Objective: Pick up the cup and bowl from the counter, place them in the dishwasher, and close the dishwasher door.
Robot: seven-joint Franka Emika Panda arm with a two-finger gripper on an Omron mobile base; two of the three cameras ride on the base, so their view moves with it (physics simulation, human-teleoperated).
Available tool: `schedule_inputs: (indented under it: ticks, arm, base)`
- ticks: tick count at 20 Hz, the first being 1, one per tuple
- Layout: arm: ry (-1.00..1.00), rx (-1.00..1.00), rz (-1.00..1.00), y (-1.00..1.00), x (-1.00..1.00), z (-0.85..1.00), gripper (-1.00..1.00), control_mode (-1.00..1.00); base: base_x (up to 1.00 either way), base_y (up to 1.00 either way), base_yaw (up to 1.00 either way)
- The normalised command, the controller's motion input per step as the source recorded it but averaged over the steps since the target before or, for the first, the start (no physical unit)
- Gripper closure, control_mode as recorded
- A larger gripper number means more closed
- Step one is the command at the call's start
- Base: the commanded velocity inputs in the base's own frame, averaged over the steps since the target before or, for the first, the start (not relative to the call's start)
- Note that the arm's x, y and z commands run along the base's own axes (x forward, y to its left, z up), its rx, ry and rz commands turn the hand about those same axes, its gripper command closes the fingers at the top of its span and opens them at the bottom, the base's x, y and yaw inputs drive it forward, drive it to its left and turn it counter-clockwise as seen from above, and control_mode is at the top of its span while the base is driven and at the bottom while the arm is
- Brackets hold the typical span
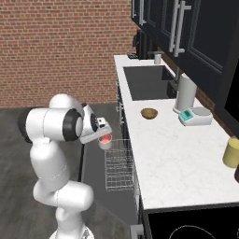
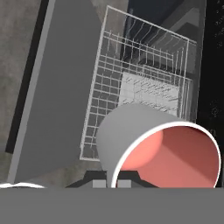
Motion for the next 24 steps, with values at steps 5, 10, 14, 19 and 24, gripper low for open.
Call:
schedule_inputs:
  ticks: [5, 10, 14, 19, 24]
  arm:
    - [-0.04, -0.01, 0.02, 0.00, 0.23, -0.75, 1.00, -1.00]
    - [-0.01, 0.00, 0.02, 0.00, 0.19, -0.82, 1.00, -1.00]
    - [-0.03, -0.04, 0.00, 0.00, 0.06, -0.64, 1.00, -1.00]
    - [-0.02, -0.03, 0.01, 0.00, 0.07, -0.50, 1.00, -1.00]
    - [-0.03, -0.04, 0.02, 0.00, 0.14, -0.45, -1.00, -1.00]
  base:
    - [0.00, 0.00, 0.00]
    - [0.00, 0.00, 0.00]
    - [0.00, 0.00, 0.00]
    - [0.00, 0.00, 0.00]
    - [0.00, 0.00, 0.00]
